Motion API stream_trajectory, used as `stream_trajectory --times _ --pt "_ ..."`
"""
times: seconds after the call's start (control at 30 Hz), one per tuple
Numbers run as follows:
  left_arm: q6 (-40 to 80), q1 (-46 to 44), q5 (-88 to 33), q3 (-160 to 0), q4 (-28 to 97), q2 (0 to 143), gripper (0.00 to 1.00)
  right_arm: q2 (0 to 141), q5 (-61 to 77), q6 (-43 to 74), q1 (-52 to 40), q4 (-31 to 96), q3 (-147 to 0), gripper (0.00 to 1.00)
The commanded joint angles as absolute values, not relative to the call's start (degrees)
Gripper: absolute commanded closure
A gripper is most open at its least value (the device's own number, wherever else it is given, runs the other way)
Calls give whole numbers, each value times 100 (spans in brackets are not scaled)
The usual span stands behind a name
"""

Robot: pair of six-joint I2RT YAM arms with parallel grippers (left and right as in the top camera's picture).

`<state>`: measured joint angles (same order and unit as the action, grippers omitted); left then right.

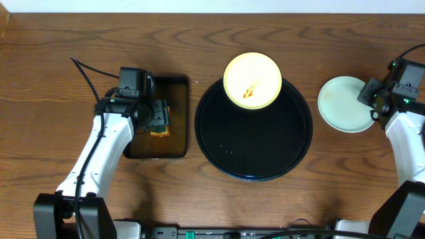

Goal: Clean dirty plates on tray and stack at the side
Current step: 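Carry the pale green plate right and stack it on the other plate, then grip the rim of the yellow plate with the right gripper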

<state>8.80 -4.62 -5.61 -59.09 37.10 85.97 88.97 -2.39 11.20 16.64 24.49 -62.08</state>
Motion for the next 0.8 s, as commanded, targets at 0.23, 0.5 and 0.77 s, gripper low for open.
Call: stream_trajectory --times 0.23,0.5,0.77 --pt "893 -491 -554 -5913 3726 8617 29 9083 2630 425 252 2462 -6250 41" --pt "891 -493 -554 -5913 3726 8617 29 10427 2106 854 -489 1483 -6250 47" --pt "891 -493 -554 -5913 3726 8617 29 11196 2123 1299 -572 672 -6250 56"
